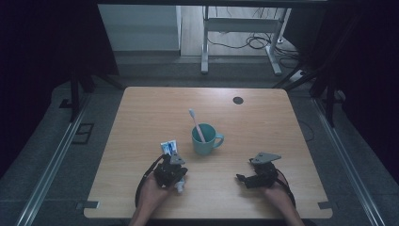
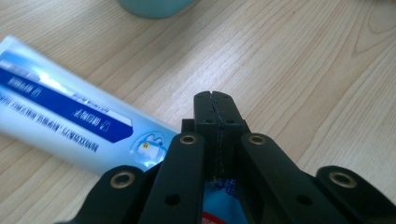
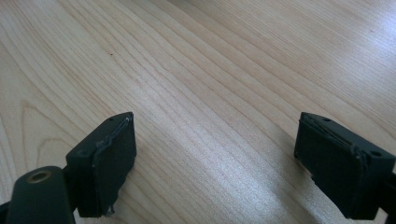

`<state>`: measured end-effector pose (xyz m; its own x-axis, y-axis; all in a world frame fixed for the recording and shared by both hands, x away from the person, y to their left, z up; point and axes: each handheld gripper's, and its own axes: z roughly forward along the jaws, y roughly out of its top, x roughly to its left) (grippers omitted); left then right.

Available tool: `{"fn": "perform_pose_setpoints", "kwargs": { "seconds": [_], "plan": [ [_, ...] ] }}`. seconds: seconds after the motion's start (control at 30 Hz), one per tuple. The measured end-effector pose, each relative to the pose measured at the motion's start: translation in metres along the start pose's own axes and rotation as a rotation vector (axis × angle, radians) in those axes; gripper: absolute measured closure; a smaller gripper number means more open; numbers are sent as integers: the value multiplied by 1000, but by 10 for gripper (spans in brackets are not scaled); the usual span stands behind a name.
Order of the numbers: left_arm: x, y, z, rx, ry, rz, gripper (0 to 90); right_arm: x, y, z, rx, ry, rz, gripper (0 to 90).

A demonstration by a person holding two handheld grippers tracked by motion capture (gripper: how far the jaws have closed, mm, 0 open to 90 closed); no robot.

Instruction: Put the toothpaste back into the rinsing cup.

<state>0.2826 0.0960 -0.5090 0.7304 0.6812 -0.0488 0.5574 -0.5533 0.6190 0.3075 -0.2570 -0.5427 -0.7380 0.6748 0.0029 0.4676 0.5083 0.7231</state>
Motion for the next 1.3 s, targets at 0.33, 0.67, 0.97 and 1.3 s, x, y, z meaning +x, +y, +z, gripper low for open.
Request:
{"fn": "perform_pose_setpoints", "kwargs": {
  "seconds": [0.33,0.67,0.97,1.3],
  "plan": [
    [7,-12,-10,-7,9,-24,893,0,0,0,0,0,0,128],
    [16,-26,-19,4,24,-52,877,0,0,0,0,0,0,128],
    [28,-36,-28,12,53,-75,875,0,0,0,-1,0,-1,128],
    [38,-41,-33,-8,35,-91,803,0,0,0,-1,0,-2,128]
  ]
}}
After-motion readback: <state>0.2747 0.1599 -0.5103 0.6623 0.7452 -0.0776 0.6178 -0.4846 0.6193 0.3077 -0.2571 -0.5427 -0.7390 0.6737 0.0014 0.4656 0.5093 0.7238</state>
